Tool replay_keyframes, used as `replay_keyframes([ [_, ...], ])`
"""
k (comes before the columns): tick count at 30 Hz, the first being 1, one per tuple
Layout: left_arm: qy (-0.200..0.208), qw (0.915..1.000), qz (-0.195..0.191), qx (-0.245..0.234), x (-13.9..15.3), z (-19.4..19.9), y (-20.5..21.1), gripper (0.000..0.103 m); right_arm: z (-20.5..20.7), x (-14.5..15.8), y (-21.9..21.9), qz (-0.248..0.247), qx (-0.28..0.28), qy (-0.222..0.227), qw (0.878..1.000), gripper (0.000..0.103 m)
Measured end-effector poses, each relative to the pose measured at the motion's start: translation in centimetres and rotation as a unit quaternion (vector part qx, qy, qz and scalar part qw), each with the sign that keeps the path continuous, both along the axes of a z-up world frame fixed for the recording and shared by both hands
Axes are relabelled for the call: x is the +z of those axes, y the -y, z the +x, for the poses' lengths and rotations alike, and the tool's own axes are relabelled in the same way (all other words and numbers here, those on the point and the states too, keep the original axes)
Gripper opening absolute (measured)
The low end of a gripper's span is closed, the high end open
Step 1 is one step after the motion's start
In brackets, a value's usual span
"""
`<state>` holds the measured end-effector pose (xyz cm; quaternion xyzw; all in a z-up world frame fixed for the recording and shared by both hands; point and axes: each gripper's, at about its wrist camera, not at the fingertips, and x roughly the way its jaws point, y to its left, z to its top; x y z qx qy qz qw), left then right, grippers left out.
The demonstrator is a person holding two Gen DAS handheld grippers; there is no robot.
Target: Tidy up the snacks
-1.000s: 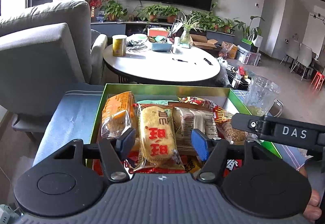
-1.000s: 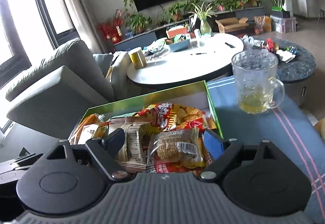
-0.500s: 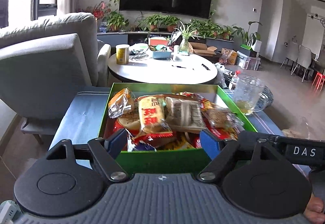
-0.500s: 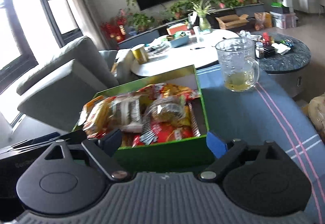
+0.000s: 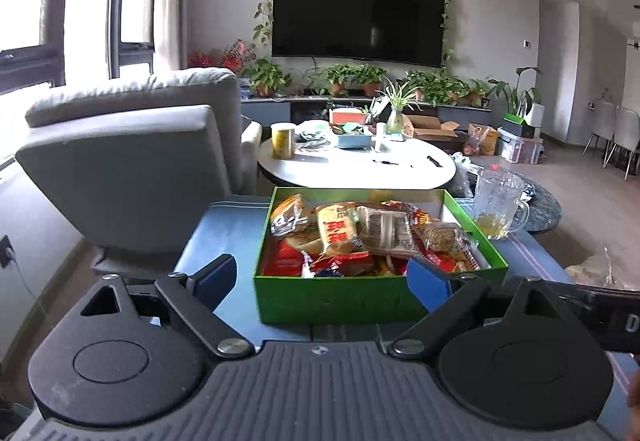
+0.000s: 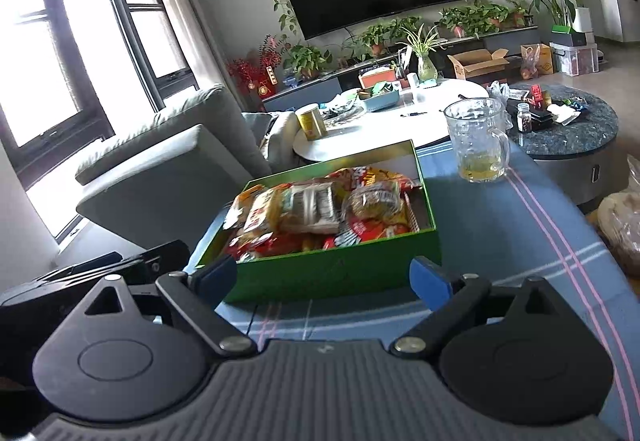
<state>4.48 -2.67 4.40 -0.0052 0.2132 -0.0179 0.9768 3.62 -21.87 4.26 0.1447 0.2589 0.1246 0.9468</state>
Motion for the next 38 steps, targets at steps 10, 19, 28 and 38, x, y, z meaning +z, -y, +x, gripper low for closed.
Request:
replay_keyframes([
  [10,0.013,0.9998,-0.013,0.011,0.0,-3.7,-1.2,0.092,-3.6,0.1,-0.4,-0.009,-0.013,0.014,1.000,0.081],
  [19,0.005,0.9998,0.004,0.020,-0.2,-4.3,-1.1,0.092,-4.3,-0.1,-0.8,-0.011,-0.009,0.021,1.000,0.081],
  [28,-0.001,0.9999,0.012,0.012,-0.6,-4.2,-0.8,0.092,-4.1,-0.6,-0.6,-0.004,-0.013,0.011,1.000,0.081],
  [38,-0.006,0.9999,0.004,0.011,-0.9,-4.1,-1.2,0.092,-4.3,-0.8,-1.0,-0.007,-0.006,0.006,1.000,0.081],
])
